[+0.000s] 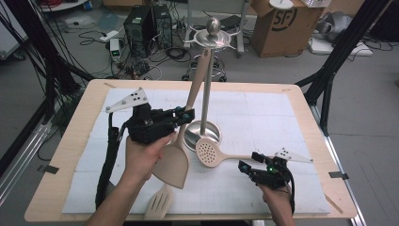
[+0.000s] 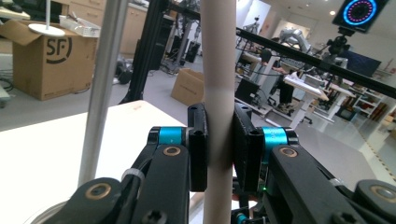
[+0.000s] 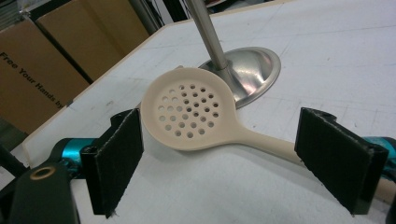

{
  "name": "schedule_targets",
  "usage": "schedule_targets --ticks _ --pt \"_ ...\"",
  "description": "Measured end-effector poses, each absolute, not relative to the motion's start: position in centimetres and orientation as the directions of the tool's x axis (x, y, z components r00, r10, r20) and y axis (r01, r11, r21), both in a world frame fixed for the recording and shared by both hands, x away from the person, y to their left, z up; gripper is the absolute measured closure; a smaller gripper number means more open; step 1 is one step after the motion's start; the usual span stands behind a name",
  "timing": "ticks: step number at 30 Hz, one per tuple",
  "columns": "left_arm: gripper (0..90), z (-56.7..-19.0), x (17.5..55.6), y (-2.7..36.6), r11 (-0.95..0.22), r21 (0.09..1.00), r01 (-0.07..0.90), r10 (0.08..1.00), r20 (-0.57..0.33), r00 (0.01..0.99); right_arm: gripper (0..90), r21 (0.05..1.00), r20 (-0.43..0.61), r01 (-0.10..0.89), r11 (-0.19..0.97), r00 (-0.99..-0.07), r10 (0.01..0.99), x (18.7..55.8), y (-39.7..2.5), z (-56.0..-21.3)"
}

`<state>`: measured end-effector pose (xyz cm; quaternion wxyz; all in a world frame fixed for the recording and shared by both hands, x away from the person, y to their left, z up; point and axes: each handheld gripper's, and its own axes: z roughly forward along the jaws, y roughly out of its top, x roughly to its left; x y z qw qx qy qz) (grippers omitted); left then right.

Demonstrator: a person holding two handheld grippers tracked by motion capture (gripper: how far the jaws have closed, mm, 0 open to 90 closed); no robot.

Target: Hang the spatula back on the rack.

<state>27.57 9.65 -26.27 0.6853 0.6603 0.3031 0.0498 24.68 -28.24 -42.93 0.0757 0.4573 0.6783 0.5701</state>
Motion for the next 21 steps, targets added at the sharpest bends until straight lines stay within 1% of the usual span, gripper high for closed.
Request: schedule_targets --ticks 6,11,16,21 --pt "78.2 -26.7 28.0 9.1 0.105 0.933 0.343 0.48 -0.35 0.804 14.7 0.842 0.419 0.534 -0.069 -0.569 0.708 24.7 -28.3 -42.9" --pt "78.2 -27.0 28.2 9.0 0.117 0.933 0.34 0.496 -0.352 0.794 14.7 0.844 0.418 0.532 -0.071 -0.569 0.708 24.7 -28.3 -42.9" --pt "77.5 -27.9 28.7 9.0 0.125 0.929 0.348 0.502 -0.362 0.786 14.7 0.842 0.423 0.534 -0.075 -0.569 0.705 24.6 -28.4 -42.9" --pt "76.3 -28.1 29.1 8.7 0.139 0.917 0.373 0.493 -0.391 0.778 14.7 0.841 0.423 0.535 -0.074 -0.568 0.706 24.6 -28.4 -42.9"
